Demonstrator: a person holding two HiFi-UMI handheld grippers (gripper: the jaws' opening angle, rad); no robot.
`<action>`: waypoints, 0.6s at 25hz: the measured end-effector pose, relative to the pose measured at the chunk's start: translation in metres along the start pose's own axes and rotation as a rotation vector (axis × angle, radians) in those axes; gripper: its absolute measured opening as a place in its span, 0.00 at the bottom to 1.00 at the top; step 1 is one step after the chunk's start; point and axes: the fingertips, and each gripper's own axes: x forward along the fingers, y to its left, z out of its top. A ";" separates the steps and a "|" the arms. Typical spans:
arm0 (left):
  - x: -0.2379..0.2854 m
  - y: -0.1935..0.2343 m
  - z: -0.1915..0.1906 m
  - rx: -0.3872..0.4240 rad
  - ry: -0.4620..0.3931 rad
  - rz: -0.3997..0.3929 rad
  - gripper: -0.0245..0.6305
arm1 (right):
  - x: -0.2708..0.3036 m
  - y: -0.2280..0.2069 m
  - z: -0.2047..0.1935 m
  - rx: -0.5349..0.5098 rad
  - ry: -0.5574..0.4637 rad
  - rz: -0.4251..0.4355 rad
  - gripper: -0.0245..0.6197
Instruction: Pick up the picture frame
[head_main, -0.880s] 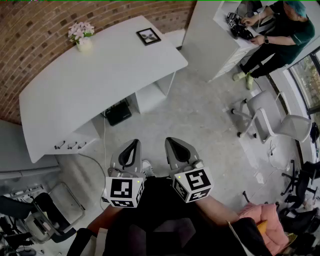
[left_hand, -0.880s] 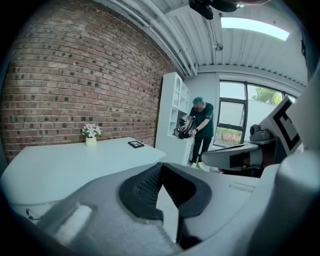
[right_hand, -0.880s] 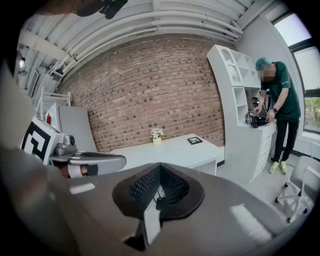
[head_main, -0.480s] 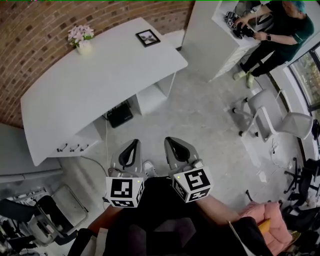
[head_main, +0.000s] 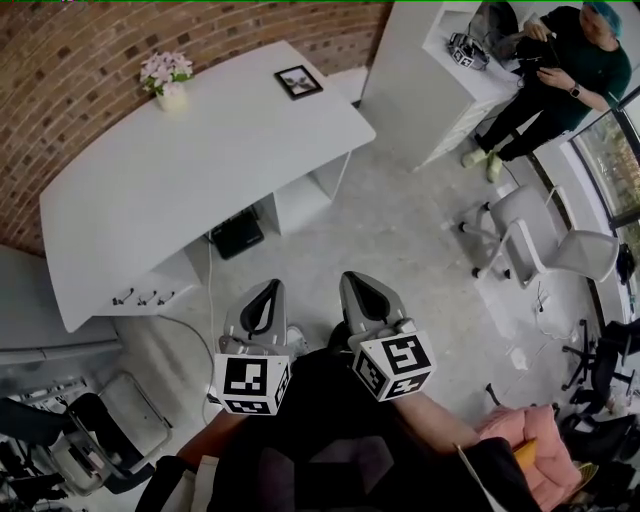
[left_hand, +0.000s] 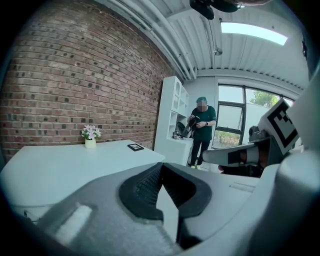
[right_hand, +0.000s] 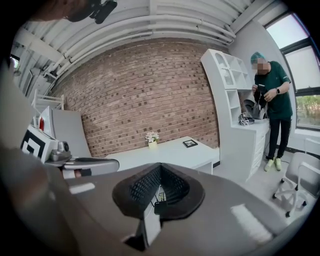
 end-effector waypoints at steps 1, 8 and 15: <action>0.000 0.001 0.000 -0.003 -0.001 -0.002 0.04 | 0.000 0.000 0.001 -0.001 0.000 -0.006 0.04; 0.017 0.003 0.008 -0.009 -0.011 -0.006 0.04 | 0.011 -0.010 0.012 -0.015 -0.002 -0.011 0.04; 0.054 0.014 0.017 -0.018 0.005 0.027 0.04 | 0.048 -0.030 0.019 -0.018 0.028 0.027 0.04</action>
